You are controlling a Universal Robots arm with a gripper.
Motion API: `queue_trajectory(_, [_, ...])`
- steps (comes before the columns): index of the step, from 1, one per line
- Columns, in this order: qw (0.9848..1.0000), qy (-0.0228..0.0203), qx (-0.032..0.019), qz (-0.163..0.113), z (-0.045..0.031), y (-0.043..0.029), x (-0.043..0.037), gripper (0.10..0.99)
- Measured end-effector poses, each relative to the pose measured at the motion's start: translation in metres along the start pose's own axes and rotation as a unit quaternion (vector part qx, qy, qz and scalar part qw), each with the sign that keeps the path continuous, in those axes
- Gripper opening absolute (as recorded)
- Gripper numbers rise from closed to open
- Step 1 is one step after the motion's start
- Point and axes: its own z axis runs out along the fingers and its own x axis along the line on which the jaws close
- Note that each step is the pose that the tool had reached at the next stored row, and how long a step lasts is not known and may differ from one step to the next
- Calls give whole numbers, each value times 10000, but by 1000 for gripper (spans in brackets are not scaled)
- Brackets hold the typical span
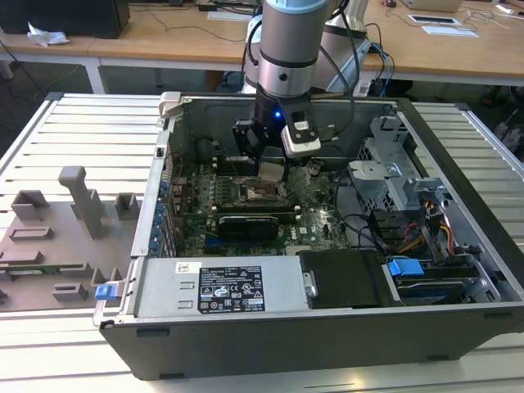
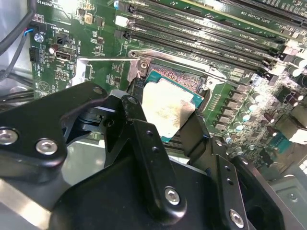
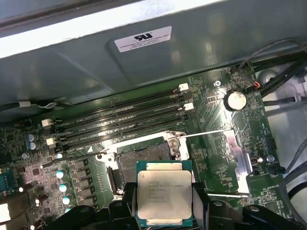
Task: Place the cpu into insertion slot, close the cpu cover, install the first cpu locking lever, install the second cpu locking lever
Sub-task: 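Place the cpu into insertion slot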
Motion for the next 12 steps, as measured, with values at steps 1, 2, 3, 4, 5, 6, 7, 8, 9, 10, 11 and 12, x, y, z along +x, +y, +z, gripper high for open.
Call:
queue_trajectory(1, [10000,-1,-1,17,1,0,0,545])
queue_trajectory(2, [10000,-1,-1,36,1,0,0,545])
queue_trajectory(3, [10000,-2,-1,64,1,0,0,545])
queue_trajectory(4, [10000,-4,-1,97,2,0,0,545])
queue_trajectory(5, [9999,-5,-2,116,3,0,0,545])
queue_trajectory(6, [9999,-5,-2,130,3,0,0,545])
queue_trajectory(7, [9999,-6,-3,154,3,0,0,545])
queue_trajectory(8, [9999,-7,-3,172,4,0,0,545])
queue_trajectory(9, [9998,-8,-4,214,5,0,0,545])
queue_trajectory(10, [9997,-10,-4,240,5,0,0,545])
queue_trajectory(11, [9997,-10,-5,259,5,0,0,545])
queue_trajectory(12, [9996,-11,-5,283,6,0,0,545])
